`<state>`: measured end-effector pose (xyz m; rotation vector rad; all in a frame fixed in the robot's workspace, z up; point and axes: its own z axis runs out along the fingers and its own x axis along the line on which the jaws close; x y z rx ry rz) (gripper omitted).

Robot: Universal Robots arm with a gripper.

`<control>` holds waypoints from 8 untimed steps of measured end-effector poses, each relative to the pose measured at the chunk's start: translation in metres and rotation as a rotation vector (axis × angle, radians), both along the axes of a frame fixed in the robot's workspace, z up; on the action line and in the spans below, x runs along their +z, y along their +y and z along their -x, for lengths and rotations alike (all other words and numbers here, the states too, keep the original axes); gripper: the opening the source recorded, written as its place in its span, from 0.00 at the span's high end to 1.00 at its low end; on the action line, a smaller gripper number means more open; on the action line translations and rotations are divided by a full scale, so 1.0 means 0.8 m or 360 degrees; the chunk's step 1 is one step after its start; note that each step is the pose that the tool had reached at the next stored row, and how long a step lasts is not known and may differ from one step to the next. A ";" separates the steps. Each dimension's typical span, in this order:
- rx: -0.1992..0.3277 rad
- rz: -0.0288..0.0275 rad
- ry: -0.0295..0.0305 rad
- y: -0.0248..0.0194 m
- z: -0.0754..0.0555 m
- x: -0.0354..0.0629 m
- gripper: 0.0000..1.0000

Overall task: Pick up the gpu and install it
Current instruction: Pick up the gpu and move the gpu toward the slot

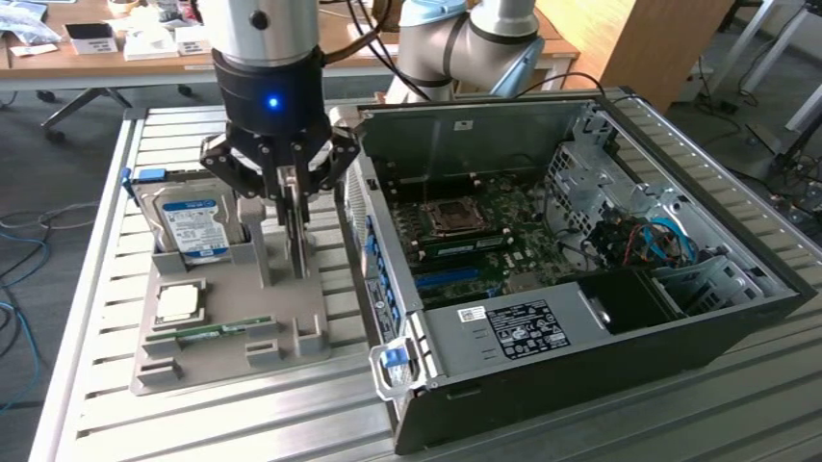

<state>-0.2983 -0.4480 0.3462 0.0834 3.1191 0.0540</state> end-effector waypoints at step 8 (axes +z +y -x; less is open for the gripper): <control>0.0000 0.00004 -0.00001 0.0000 0.000 0.011 0.73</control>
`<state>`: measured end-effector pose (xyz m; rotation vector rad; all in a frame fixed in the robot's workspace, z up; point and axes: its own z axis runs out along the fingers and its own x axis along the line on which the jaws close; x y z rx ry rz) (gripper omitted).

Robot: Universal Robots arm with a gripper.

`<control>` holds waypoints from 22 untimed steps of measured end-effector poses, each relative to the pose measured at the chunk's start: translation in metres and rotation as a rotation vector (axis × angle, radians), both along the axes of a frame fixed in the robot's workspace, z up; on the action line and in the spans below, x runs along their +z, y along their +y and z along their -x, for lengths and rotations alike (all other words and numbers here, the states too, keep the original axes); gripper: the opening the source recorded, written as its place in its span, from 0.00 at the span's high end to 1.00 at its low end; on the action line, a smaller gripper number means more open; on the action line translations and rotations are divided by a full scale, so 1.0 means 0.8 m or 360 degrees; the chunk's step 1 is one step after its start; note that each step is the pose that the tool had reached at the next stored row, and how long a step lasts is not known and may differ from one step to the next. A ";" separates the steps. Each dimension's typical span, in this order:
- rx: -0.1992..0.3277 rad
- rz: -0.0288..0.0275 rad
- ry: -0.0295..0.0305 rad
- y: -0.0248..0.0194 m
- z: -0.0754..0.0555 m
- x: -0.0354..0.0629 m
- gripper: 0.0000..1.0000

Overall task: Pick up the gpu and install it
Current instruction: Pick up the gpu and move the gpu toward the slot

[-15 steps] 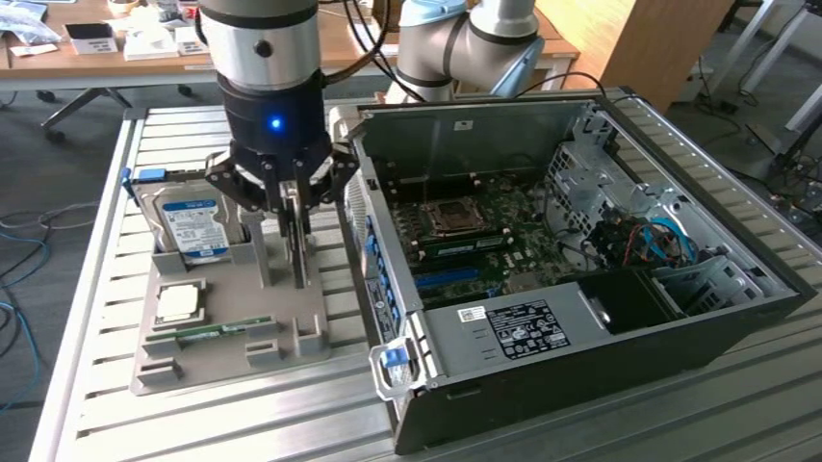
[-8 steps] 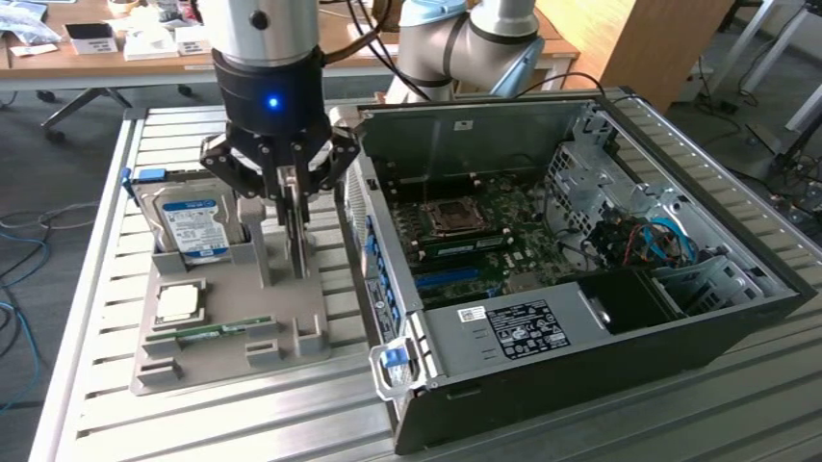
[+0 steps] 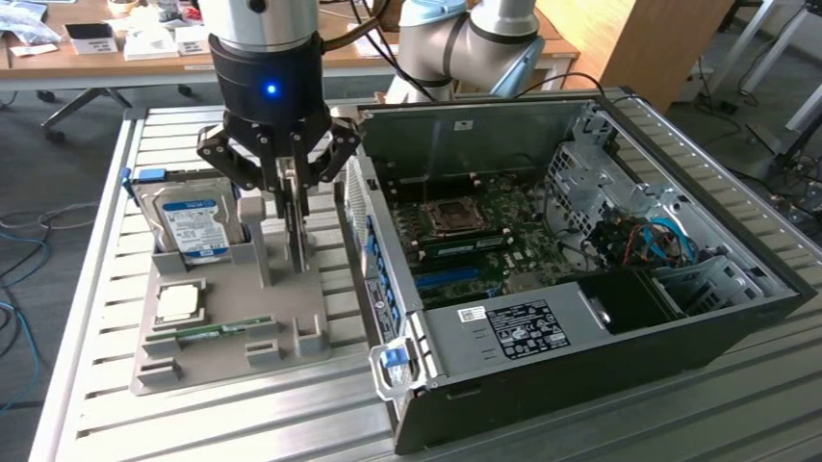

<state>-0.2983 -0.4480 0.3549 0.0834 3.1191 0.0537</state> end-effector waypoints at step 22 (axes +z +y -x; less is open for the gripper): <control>0.0000 0.00000 -0.00001 0.0000 0.000 0.000 0.73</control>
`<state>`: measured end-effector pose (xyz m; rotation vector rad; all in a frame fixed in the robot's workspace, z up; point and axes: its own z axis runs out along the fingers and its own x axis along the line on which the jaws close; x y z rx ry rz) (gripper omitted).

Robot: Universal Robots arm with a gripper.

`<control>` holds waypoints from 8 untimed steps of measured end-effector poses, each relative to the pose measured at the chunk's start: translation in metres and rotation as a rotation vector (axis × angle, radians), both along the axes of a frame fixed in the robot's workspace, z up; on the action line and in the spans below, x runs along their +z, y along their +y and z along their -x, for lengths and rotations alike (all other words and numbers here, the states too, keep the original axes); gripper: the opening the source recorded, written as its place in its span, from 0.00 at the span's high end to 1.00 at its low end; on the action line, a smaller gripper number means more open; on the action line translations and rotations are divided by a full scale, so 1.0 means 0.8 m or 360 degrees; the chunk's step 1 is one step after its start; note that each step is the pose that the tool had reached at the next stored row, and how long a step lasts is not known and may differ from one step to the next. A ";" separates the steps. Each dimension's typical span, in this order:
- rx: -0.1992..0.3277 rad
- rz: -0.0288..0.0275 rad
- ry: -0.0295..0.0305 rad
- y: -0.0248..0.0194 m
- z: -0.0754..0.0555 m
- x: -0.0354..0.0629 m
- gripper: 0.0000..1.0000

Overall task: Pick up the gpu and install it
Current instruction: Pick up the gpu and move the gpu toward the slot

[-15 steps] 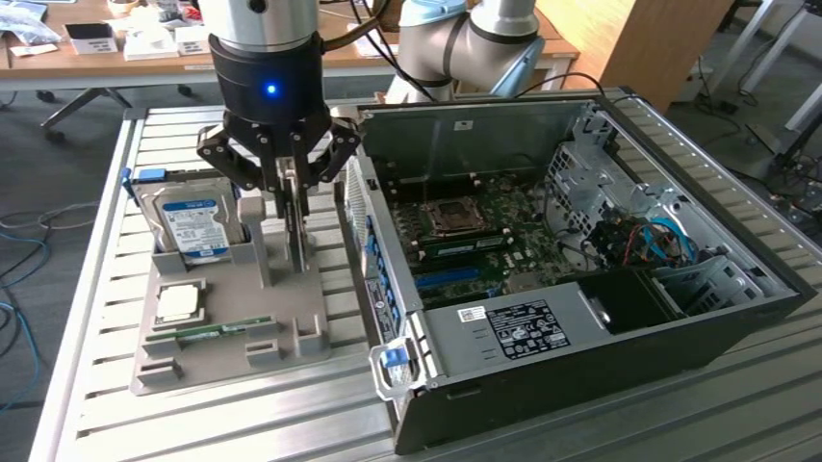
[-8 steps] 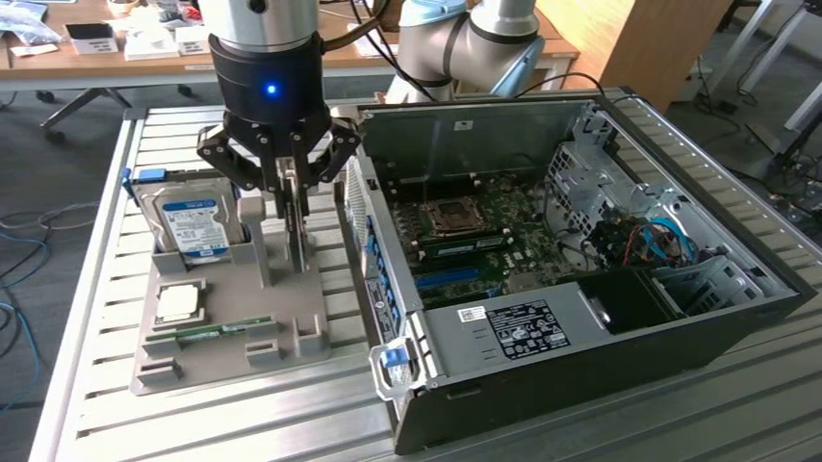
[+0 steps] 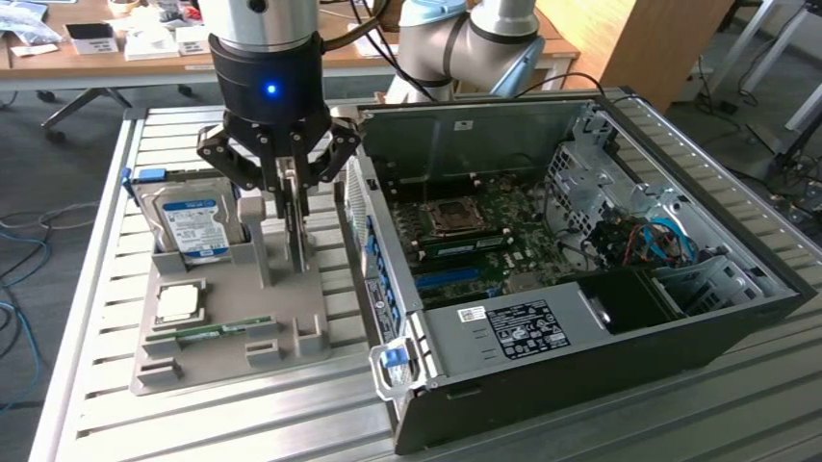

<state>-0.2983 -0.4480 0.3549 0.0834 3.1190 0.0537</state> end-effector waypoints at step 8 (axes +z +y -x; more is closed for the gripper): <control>0.0000 0.00001 0.00002 0.0000 0.000 0.008 0.73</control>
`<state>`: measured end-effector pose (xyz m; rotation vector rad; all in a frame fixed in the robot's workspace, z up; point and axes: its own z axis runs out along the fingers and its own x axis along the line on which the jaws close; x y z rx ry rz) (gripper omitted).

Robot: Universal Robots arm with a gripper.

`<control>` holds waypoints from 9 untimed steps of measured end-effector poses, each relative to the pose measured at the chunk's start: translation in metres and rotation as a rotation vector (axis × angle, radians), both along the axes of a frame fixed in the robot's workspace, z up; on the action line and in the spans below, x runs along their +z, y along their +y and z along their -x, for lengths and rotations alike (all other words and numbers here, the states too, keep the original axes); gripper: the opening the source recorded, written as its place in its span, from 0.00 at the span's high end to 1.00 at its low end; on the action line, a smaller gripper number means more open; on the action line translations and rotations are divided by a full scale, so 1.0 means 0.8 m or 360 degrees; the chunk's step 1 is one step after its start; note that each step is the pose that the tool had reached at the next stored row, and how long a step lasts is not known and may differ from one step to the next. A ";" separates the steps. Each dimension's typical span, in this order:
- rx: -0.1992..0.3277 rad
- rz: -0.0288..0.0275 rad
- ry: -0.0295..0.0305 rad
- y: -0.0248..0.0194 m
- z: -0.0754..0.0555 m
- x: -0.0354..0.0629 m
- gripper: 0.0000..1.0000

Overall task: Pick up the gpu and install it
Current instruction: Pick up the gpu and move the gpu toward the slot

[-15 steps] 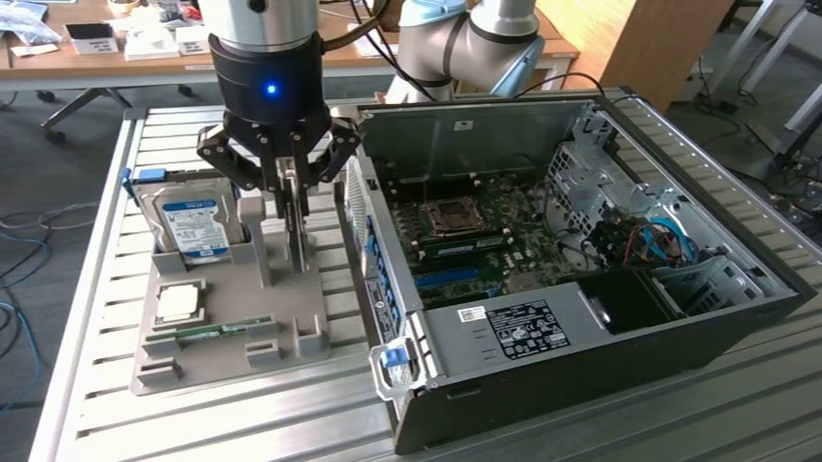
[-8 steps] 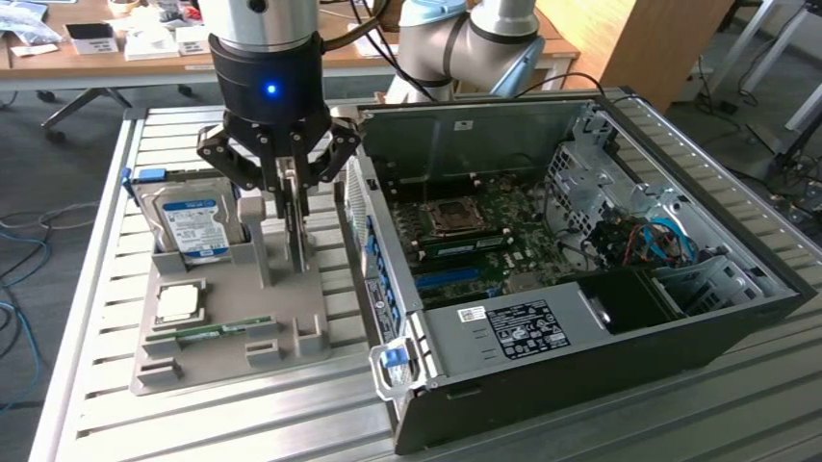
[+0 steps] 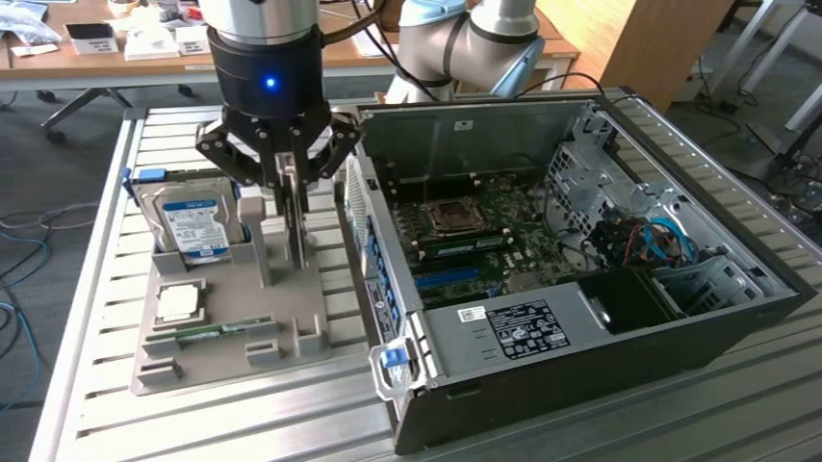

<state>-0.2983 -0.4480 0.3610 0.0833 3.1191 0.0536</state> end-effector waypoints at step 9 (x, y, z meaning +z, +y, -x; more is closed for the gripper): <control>0.0000 0.00001 0.00000 0.0001 0.000 0.021 0.73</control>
